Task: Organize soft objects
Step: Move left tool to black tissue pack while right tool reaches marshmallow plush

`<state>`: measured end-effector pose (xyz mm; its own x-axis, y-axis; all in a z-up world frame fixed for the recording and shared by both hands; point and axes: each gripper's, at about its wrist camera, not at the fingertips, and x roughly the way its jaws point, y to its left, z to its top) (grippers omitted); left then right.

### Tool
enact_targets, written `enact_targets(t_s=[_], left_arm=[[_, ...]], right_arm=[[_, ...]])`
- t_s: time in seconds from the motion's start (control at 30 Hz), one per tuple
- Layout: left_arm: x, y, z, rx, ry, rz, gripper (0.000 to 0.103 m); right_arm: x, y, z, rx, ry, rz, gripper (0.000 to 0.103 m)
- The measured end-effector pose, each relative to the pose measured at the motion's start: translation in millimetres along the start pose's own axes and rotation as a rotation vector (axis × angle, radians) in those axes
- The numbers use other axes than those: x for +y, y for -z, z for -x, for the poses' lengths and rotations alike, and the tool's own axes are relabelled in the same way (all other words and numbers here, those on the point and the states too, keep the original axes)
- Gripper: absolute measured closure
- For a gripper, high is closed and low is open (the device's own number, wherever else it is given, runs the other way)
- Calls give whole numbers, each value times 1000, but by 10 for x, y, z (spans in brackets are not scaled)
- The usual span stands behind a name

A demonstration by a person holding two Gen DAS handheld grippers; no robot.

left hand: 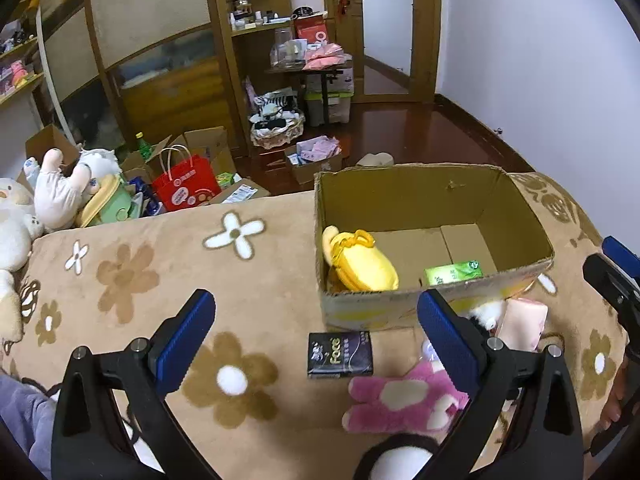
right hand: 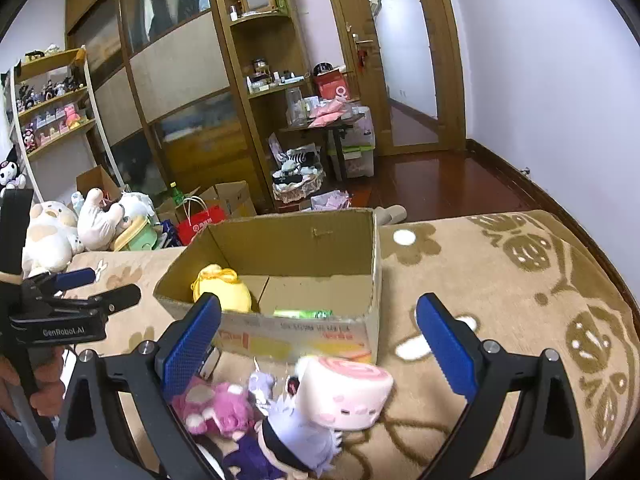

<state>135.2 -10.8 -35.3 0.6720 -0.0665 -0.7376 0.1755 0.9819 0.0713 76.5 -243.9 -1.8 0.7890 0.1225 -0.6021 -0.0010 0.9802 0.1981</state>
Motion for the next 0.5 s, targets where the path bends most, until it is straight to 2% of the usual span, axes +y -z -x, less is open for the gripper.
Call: enact_targets(t_s=[0.5], left_arm=[[-72,297,95,104,4,-19,3]], right_arm=[[41,228,175,47,27,6,1]])
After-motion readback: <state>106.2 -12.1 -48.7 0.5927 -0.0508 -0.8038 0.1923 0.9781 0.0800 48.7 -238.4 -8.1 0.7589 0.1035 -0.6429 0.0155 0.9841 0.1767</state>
